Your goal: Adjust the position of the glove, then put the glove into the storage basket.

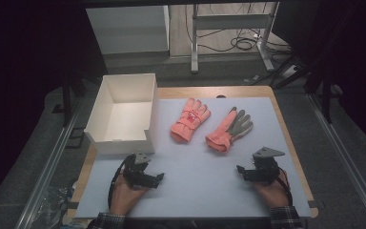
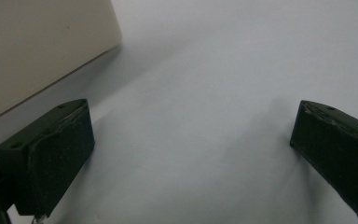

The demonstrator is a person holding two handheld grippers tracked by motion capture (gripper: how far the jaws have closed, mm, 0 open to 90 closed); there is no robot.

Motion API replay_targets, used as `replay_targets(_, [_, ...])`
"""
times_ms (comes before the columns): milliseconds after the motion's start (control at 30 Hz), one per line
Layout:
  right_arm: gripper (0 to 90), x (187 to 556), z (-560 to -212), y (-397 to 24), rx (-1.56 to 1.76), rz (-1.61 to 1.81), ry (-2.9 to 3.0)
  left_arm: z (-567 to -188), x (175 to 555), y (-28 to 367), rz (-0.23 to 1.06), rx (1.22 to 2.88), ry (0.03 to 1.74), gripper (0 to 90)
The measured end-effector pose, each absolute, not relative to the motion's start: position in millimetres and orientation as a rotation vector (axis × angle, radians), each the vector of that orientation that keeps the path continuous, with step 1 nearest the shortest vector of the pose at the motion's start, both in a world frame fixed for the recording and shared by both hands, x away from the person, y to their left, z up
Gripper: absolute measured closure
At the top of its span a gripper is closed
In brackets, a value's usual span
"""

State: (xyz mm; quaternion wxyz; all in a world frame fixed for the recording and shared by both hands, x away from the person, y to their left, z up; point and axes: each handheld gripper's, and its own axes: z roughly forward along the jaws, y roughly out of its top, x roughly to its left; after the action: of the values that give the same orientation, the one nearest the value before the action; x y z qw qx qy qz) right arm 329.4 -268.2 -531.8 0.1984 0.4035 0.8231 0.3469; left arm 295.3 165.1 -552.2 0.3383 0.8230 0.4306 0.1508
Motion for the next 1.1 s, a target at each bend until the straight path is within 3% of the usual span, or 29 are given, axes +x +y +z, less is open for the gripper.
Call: replay_targets(1100, [19.6,329.1,-530.5,-267.5,1.123,0.962,2.310,-552.1,295.0,165.2,0.392,2.141,1.125,0.0])
